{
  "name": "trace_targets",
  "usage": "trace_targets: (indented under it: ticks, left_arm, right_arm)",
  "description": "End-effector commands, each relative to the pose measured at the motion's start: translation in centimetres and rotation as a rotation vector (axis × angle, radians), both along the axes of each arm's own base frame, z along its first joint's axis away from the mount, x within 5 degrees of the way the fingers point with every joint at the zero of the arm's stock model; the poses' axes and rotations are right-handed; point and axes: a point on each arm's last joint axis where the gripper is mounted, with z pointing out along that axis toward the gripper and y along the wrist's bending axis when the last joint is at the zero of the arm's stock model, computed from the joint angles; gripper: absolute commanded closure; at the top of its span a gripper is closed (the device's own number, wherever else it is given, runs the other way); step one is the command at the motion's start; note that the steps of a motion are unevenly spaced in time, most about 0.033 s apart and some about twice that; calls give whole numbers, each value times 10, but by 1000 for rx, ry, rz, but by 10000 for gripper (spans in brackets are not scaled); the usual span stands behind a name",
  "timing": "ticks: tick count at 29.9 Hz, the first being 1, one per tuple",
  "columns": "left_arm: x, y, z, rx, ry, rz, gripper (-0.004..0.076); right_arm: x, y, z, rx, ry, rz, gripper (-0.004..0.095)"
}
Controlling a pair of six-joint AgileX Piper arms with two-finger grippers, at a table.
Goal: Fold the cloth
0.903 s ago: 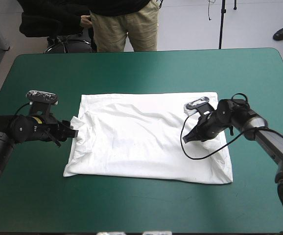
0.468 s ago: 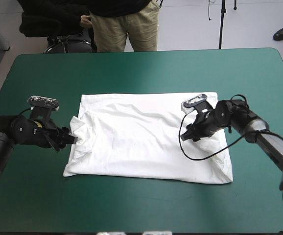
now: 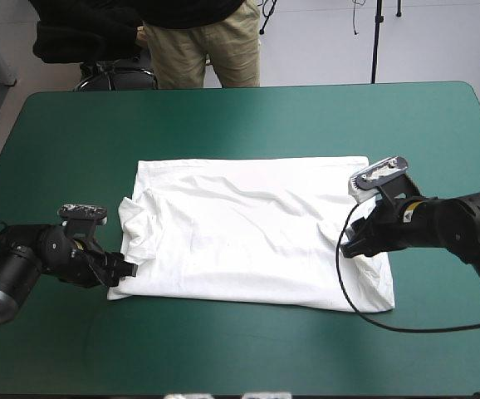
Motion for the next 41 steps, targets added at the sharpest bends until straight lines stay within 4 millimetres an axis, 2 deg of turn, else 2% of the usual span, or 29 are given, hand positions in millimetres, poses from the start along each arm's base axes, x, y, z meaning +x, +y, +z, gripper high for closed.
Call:
trace_targets:
  ticks: [1,9,13,17,24,26,30,33,37,41]
  left_arm:
    - [1,-2,1,-37,-64,31,260]
    - [-6,-2,-37,-39,72,43,260]
    - [-4,-3,-42,-48,91,47,275]
    - [-1,-5,-41,-61,57,40,370]
    - [4,-5,-40,-65,7,31,458]
    - [4,-5,-40,-65,5,32,528]
    - [3,-5,-43,-57,30,10,741]
    - [1,-5,-45,-52,56,-5,741]
    - [1,-5,-45,-52,63,-6,741]
    - [0,-5,-45,-51,69,-9,741]
  right_arm:
    - [-10,-3,12,41,-59,-19,372]
    - [-12,-4,-13,25,1,-29,448]
    - [-12,-4,-24,24,13,-37,503]
    - [-12,-4,-27,25,11,-46,521]
    - [-11,-5,-26,13,2,-53,521]
    - [-11,-7,-28,-5,12,-62,521]
    - [-14,-11,-32,-44,61,-86,521]
    - [-19,-15,-35,-85,120,-107,520]
    - [-24,-17,-45,-111,191,-120,447]
    - [-27,-20,-70,-113,232,-164,324]
